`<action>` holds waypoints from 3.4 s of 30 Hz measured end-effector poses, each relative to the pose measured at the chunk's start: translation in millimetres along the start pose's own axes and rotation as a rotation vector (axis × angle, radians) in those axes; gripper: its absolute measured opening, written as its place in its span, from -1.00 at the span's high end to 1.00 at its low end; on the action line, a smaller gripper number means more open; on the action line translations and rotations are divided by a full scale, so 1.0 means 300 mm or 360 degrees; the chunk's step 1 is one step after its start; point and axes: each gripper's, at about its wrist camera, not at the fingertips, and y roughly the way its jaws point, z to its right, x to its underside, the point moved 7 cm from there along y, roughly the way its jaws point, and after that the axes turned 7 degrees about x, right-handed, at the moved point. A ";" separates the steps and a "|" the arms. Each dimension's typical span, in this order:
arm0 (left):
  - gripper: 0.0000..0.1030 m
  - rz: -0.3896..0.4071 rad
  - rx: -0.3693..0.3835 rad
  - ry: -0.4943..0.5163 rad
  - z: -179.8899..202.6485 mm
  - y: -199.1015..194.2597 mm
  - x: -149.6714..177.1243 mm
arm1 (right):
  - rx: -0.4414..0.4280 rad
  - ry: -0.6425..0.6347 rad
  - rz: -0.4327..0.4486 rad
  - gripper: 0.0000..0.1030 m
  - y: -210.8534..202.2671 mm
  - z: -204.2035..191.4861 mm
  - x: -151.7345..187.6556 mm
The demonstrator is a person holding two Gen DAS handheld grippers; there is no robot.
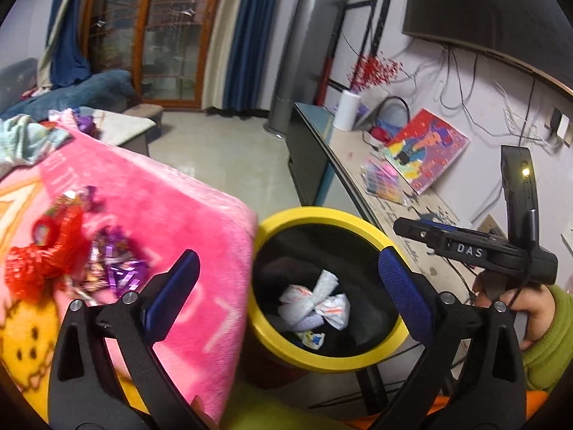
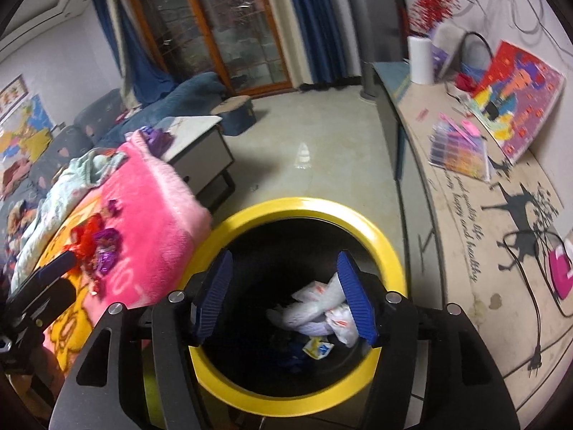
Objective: Collect trash
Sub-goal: 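Open both grippers to drop the wrapper and bag into the bin, then move both open grippers back over the trash on the blanket, then grasp the red plastic bag with the left gripper while the right grasps a purple candy wrapper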
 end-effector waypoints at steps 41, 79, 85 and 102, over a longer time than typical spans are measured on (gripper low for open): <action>-0.78 0.0338 -0.0502 -0.0459 -0.514 -0.422 0.025 | -0.0414 -0.0606 0.0032 -0.21 -0.080 -0.724 0.035; -0.78 0.0161 -0.0505 -0.0833 -0.860 -0.283 0.164 | -0.0346 -0.0664 -0.0130 -0.02 0.331 -0.933 0.020; -0.72 0.0125 -0.0493 -0.0893 -0.889 -0.253 0.171 | -0.0378 -0.0570 -0.0279 0.31 0.407 -0.925 0.043; 0.61 0.0116 -0.0420 -0.0784 -0.819 -0.263 0.165 | -0.0459 -0.0560 -0.0286 0.58 0.364 -0.905 0.068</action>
